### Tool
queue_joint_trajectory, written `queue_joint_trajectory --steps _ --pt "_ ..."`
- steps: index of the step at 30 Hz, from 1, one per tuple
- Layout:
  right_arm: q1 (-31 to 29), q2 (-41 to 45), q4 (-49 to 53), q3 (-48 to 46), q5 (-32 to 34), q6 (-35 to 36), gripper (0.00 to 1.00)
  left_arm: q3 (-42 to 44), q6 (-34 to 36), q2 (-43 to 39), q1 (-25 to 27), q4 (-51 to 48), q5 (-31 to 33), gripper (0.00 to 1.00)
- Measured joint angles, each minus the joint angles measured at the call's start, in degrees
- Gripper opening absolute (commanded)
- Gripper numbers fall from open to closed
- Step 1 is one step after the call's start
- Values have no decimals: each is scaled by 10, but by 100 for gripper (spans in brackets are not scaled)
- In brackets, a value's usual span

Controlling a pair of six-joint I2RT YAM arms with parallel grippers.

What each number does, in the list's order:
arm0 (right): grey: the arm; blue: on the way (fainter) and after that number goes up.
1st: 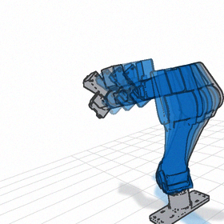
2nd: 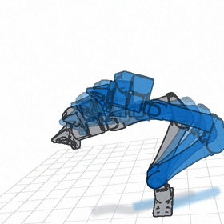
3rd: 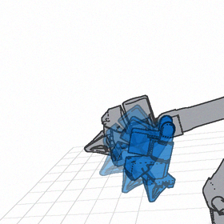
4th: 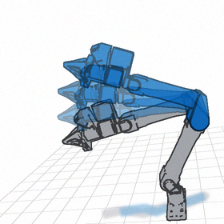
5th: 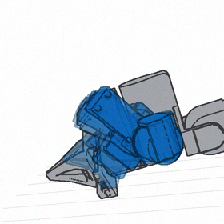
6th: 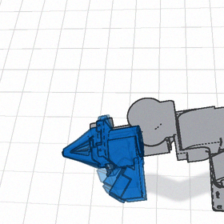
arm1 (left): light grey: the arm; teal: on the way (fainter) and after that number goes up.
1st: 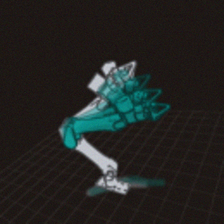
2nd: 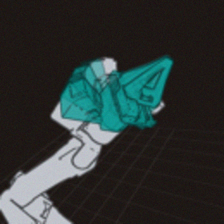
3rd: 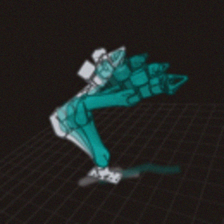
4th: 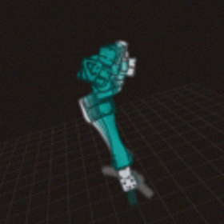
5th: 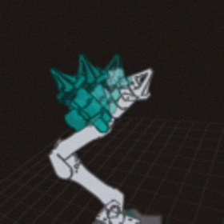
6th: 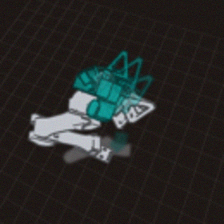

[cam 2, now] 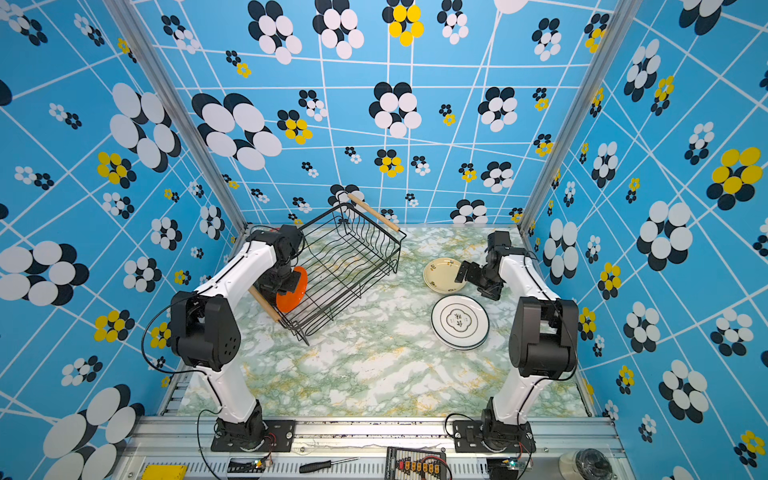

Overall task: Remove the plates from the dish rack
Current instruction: 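Lower the left gripper into the rack and grip the orange plate, then lift the orange plate with the left gripper while the right gripper reaches over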

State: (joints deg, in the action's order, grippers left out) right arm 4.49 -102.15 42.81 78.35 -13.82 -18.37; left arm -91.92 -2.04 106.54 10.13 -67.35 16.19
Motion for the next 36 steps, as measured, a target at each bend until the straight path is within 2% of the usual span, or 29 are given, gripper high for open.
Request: queue_joint_trajectory --steps 17,23,30,36 --pt "2 7 0 0 -13 0 99 -2 -3 -13 9 -3 0 1" --pt "2 19 0 0 -14 0 99 -40 -10 -49 27 -26 -10 0" --pt "2 61 1 0 -26 0 99 -111 -54 -108 37 -44 -84 1" --pt "2 129 -18 -20 -88 -8 99 -119 -133 -183 44 3 -184 5"
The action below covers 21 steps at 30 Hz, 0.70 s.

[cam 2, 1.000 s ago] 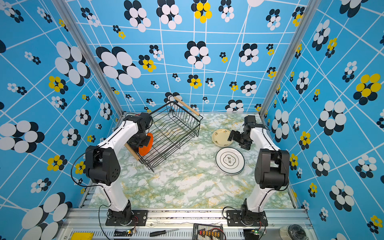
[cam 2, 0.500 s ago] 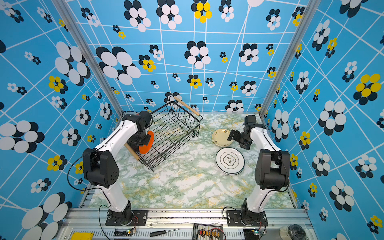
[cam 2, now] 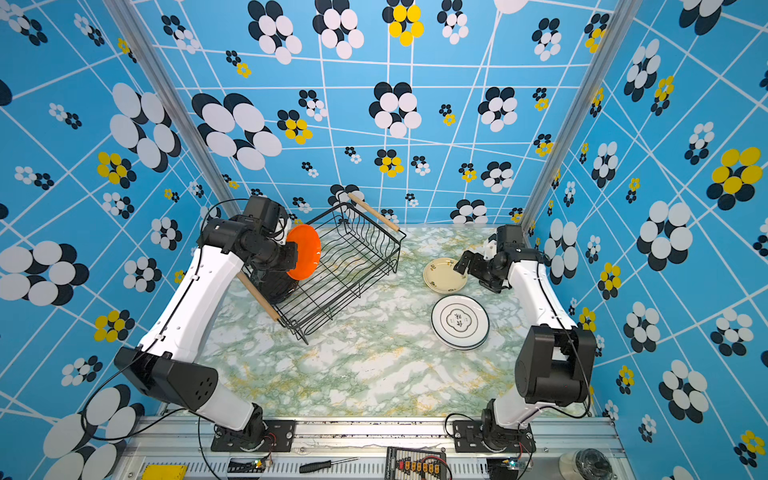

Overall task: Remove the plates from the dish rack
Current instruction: 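Lift the orange plate with the left gripper while the right gripper reaches over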

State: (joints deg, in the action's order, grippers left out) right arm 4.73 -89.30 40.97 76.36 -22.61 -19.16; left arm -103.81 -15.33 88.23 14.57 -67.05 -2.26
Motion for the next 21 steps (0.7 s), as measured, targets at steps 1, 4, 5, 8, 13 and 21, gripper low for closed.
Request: queue_joint_trajectory --steps 1,4,5,8,13,21 --pt "0 13 -10 -6 -18 -6 99 11 -17 -18 2 24 -18 5" --pt "3 49 -59 -31 -79 -37 99 68 -77 -75 14 109 -73 5" --pt "3 59 -79 -40 -99 -49 99 85 -94 -88 23 135 -84 4" --pt "3 85 -151 -73 -158 -100 99 120 -142 -103 60 210 -107 5" --pt "3 118 -283 -130 -235 -201 99 183 -225 -102 102 346 -132 4" --pt "-5 171 -424 -193 -280 -323 99 229 -338 -63 167 532 -148 4"
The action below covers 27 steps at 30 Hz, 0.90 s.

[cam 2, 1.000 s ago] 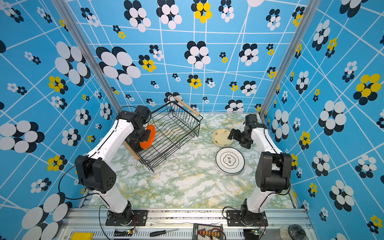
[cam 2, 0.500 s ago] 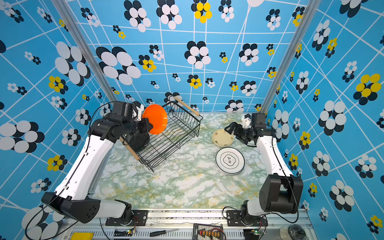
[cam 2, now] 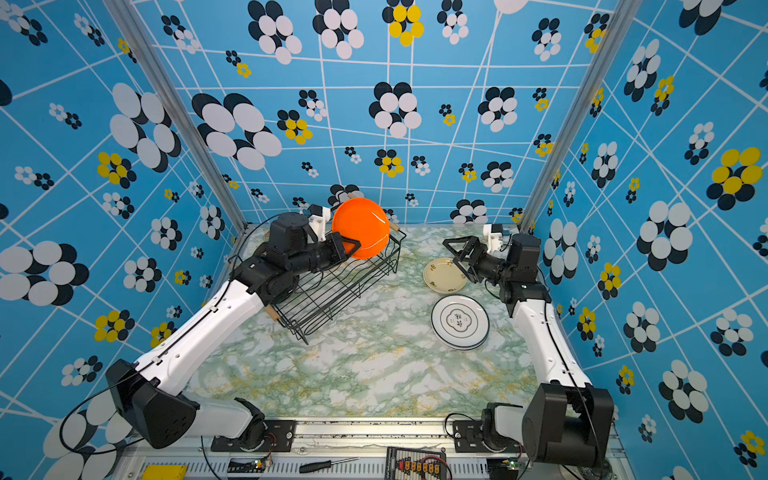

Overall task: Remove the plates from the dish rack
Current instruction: 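Lift the orange plate with the left gripper while the right gripper reaches over, then grasp the orange plate's edge with the right gripper and open the left gripper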

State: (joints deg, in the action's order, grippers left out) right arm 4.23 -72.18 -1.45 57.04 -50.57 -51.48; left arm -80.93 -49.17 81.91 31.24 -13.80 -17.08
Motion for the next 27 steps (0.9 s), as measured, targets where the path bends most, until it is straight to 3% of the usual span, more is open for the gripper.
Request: queue_joint_trajectory --steps 10,23,27 --pt "-50 7 -69 -31 -1 -59 95 10 -86 57 42 122 -27 3" --pt "-87 -39 -164 -31 16 -118 70 11 -138 103 64 147 -53 2" --pt "-90 -46 -182 -29 21 -126 58 10 -147 111 65 147 -66 5"
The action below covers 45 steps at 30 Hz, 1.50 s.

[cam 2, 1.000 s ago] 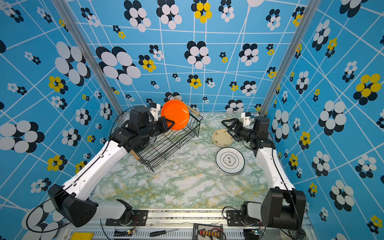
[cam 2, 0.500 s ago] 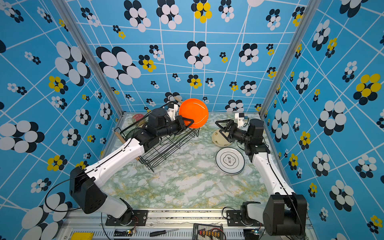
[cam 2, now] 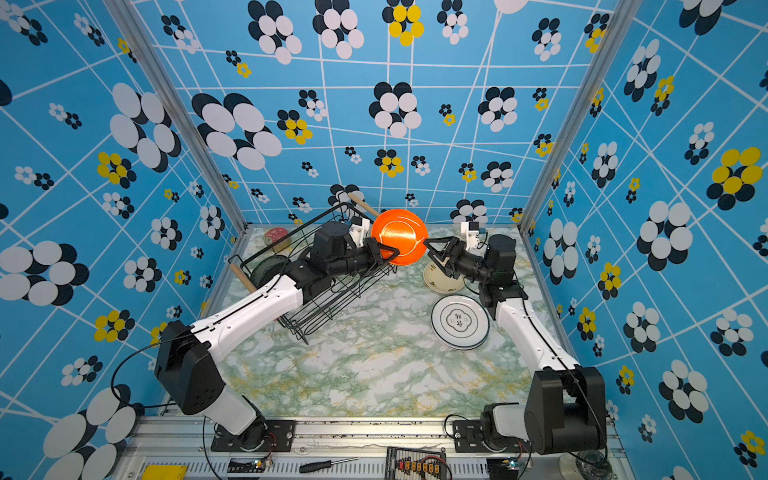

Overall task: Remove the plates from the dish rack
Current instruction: 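Grasp the orange plate's edge with the right gripper and open the left gripper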

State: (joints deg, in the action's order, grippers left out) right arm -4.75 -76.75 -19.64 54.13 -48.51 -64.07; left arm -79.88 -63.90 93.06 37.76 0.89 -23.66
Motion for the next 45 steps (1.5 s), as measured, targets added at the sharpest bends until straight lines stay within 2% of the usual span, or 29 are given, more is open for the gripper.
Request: queue_joint_trajectory --steps 5,12,20,29,32,39,45 --pt "-3 -20 -25 2 1 -12 52 -7 -7 25 6 -1 -20 6" --pt "-10 -43 -47 6 2 -29 37 -33 -11 52 14 -9 -43 7" --pt "-10 -45 -51 10 2 -29 16 -54 -20 66 14 -8 -65 13" --pt "-9 -45 -61 11 -1 -28 4 -59 -13 69 14 -7 -75 42" --pt "-9 -45 -54 13 -1 -28 0 -61 -4 69 14 -8 -76 56" --pt "-9 -45 -4 49 0 -7 0 -73 42 68 14 -46 -69 65" --pt "-9 -45 140 139 5 96 0 -102 116 41 10 -146 -48 69"
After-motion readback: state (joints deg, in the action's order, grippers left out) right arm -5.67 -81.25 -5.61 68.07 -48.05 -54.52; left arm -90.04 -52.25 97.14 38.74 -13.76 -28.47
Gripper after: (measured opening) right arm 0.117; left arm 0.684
